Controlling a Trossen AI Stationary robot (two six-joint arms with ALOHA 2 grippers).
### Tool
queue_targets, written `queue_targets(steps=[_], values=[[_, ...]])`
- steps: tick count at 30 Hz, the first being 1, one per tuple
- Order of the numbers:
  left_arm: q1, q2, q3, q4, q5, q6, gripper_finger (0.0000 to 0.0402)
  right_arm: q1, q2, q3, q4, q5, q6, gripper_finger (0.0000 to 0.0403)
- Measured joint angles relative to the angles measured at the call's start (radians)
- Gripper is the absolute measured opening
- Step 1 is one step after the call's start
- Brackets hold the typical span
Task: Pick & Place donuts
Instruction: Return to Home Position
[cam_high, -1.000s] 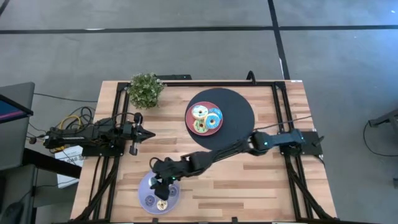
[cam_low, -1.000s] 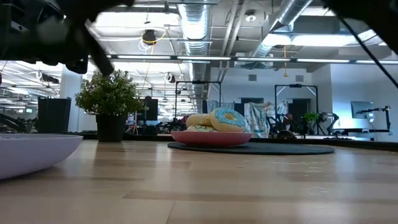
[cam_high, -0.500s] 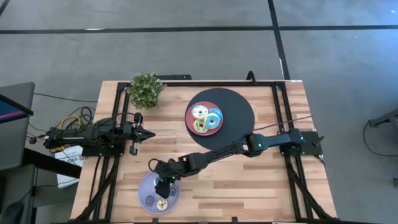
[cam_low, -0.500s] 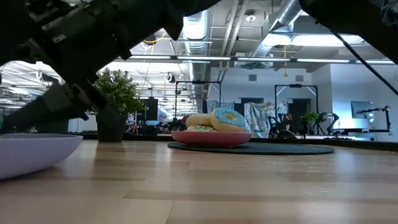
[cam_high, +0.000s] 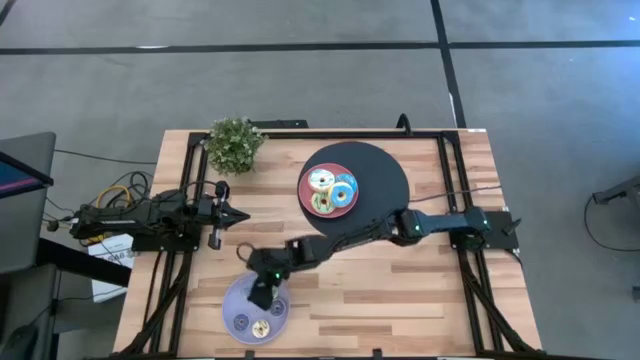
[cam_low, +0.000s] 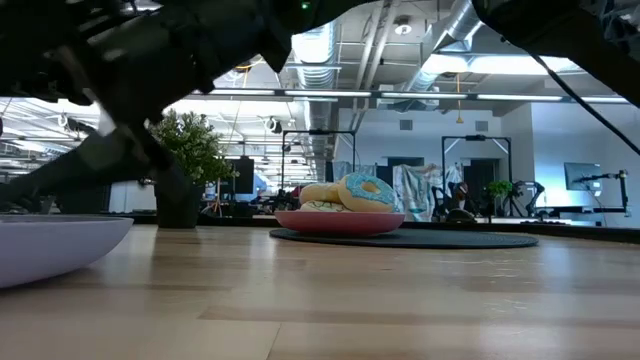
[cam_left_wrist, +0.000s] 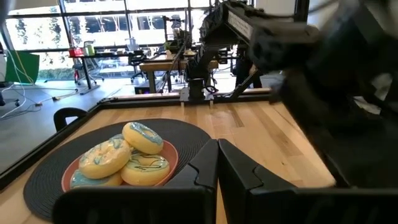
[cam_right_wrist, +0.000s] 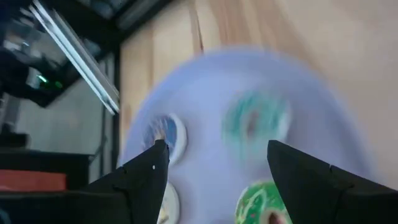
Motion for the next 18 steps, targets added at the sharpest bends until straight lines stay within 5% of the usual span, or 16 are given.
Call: queue_targets(steps=[13, 18], values=[[0.0, 0.0, 0.0, 0.0, 0.0, -0.003, 0.0, -0.044, -0.203, 0.002, -0.276, 0.008, -0.233, 0.0255], [0.0, 0.0, 0.0, 0.0, 0.0, -0.008, 0.0, -0.016, -0.29, 0.002, -0.335, -0.001, -0.416, 0.0185]])
